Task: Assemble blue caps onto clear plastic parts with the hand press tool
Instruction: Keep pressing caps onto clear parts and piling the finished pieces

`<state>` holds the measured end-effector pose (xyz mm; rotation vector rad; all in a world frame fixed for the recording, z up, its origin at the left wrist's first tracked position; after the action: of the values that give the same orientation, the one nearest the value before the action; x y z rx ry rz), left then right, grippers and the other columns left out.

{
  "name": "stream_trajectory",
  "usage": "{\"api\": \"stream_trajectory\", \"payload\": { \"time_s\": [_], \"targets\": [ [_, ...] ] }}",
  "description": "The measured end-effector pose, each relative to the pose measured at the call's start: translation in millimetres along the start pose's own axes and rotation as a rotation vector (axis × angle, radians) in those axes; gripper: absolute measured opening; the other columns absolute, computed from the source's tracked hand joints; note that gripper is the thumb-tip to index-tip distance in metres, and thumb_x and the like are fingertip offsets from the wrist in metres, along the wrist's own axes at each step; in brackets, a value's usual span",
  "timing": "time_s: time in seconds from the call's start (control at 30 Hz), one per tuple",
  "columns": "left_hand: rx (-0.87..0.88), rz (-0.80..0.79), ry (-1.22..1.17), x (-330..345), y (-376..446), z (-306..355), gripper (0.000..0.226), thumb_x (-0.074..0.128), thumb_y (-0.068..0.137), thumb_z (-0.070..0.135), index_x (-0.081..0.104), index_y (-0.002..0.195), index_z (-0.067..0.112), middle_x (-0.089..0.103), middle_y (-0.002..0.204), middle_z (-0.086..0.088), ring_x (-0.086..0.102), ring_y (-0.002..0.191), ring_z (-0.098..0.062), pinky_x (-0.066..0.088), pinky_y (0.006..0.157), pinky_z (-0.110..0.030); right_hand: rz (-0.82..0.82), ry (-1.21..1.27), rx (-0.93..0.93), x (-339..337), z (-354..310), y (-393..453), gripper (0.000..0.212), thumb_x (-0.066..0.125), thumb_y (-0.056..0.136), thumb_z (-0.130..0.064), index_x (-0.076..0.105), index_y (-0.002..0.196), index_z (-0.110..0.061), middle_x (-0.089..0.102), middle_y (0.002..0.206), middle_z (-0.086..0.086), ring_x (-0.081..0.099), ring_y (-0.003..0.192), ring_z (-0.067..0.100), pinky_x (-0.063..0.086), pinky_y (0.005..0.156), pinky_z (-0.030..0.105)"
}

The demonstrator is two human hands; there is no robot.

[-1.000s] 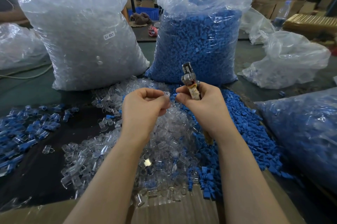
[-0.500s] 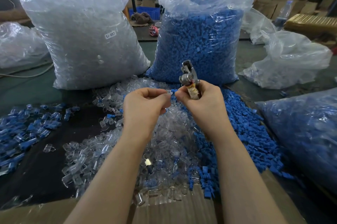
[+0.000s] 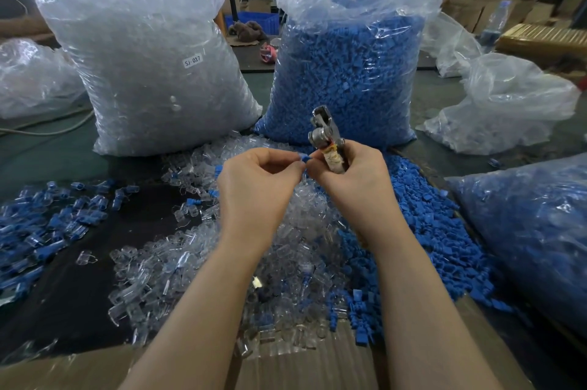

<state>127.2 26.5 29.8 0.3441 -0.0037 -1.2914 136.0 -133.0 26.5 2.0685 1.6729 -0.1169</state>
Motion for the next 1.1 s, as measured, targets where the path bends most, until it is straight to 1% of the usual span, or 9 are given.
{"api": "stream_trajectory", "payload": {
  "time_s": [0.1,0.23,0.3,0.37,0.43,0.57,0.67,0.73,1.1],
  "targets": [
    [0.037,0.010,0.038,-0.8,-0.4,3.0,0.018,0.080,0.077,0.018,0.073,0.071,0.034,0.072,0.067,0.016,0.069,0.066,-0.003,0.061,0.069,-0.036,-0.033,0.034,0.015,0.8,-1.4,-0.6,0.002,0.070,0.082,-0.021,0.071,0.082,-0.018,0.070,0.071,-0.003,0.064,0.069,0.020,0.054,0.067,0.045],
    [0.062,0.008,0.071,0.2,-0.6,4.1,0.016,0.081,0.076,0.022,0.072,0.073,0.034,0.071,0.068,0.017,0.068,0.067,0.000,0.061,0.069,-0.032,-0.053,0.084,0.028,0.9,-1.1,-0.8,0.005,0.071,0.082,-0.016,0.071,0.081,-0.021,0.071,0.074,-0.001,0.065,0.072,0.020,0.055,0.070,0.043],
    [0.071,0.011,0.070,0.6,-1.0,4.4,0.013,0.082,0.076,0.024,0.072,0.074,0.032,0.071,0.068,0.017,0.069,0.067,-0.001,0.061,0.069,-0.032,-0.071,0.111,0.032,1.2,0.5,-0.7,0.005,0.072,0.082,-0.016,0.071,0.081,-0.021,0.072,0.076,-0.001,0.068,0.078,0.019,0.057,0.070,0.036],
    [0.062,0.009,0.054,0.4,0.0,2.3,0.014,0.081,0.078,0.021,0.072,0.074,0.031,0.072,0.068,0.014,0.070,0.068,-0.005,0.061,0.070,-0.035,-0.107,0.122,0.029,1.5,0.8,-1.2,0.008,0.070,0.082,-0.014,0.071,0.081,-0.023,0.073,0.078,-0.003,0.068,0.076,0.011,0.054,0.063,0.020],
    [0.028,-0.004,0.015,-0.1,1.4,-1.1,0.015,0.080,0.079,0.017,0.071,0.073,0.029,0.072,0.067,0.010,0.071,0.068,-0.009,0.061,0.072,-0.036,-0.155,0.103,0.035,1.4,1.8,-1.7,0.011,0.069,0.082,-0.013,0.071,0.081,-0.024,0.073,0.078,-0.004,0.067,0.076,0.012,0.051,0.061,0.016],
    [-0.038,-0.041,-0.126,0.9,3.4,-5.3,0.015,0.076,0.082,0.008,0.071,0.076,0.020,0.072,0.065,0.006,0.071,0.065,-0.008,0.056,0.064,-0.021,-0.247,0.023,0.059,0.3,6.3,-4.3,0.008,0.067,0.082,-0.012,0.070,0.085,-0.019,0.071,0.083,0.009,0.064,0.081,0.030,0.054,0.076,0.043],
    [-0.053,-0.063,-0.228,1.2,3.9,-4.5,0.011,0.074,0.083,0.004,0.070,0.080,0.014,0.072,0.064,0.005,0.070,0.063,-0.006,0.051,0.059,-0.013,-0.299,-0.018,0.061,0.6,7.4,-7.3,0.014,0.065,0.082,-0.017,0.066,0.092,-0.007,0.068,0.087,0.018,0.062,0.089,0.038,0.052,0.082,0.053],
    [-0.047,-0.076,-0.263,1.4,4.3,-3.6,0.010,0.073,0.084,0.003,0.070,0.082,0.013,0.072,0.064,0.005,0.070,0.063,-0.006,0.051,0.059,-0.012,-0.329,-0.055,0.056,2.3,6.9,-7.9,0.016,0.065,0.083,-0.016,0.065,0.095,-0.004,0.068,0.089,0.020,0.062,0.090,0.039,0.050,0.084,0.055],
    [-0.045,-0.115,-0.292,2.5,4.6,-2.2,0.010,0.072,0.084,0.003,0.070,0.083,0.013,0.074,0.070,0.003,0.072,0.068,-0.009,0.052,0.061,-0.013,-0.346,-0.148,0.019,5.3,7.1,-5.6,0.010,0.065,0.084,-0.012,0.065,0.090,-0.020,0.069,0.085,0.006,0.064,0.083,0.028,0.054,0.080,0.050]
  ]
}}
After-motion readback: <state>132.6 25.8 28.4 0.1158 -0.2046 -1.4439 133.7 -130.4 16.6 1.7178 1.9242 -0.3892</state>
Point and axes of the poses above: each hand's wrist, its own y-axis towards the middle knuckle, its own x-axis out of the palm, z = x × y, the point moved 7 cm from there along y, towards the middle knuckle
